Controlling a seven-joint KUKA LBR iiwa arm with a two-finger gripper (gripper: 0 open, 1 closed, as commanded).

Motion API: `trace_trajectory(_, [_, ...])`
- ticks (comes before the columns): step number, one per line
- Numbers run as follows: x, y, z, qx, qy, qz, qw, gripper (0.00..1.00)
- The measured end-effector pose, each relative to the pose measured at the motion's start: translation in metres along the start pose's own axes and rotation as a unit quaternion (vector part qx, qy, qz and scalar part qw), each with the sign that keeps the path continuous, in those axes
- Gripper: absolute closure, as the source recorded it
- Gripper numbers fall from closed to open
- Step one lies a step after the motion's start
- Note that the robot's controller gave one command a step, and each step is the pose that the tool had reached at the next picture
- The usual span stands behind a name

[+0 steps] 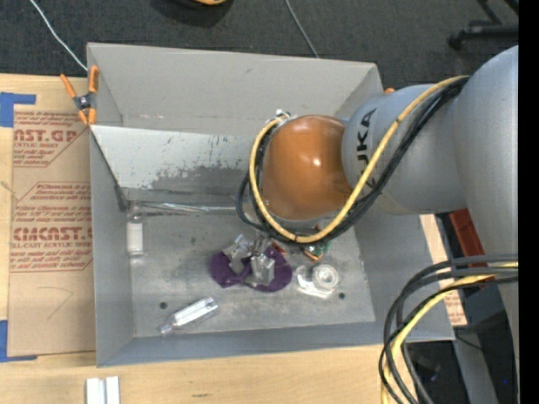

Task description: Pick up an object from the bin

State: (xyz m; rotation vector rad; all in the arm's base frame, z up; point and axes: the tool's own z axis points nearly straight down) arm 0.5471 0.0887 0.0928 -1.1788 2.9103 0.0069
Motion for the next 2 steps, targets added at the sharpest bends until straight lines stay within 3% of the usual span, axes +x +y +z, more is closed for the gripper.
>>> trace_trajectory(2, [-0.006,0.013,-0.163,0.001,-0.0019,-0.005,1.0,1.0])
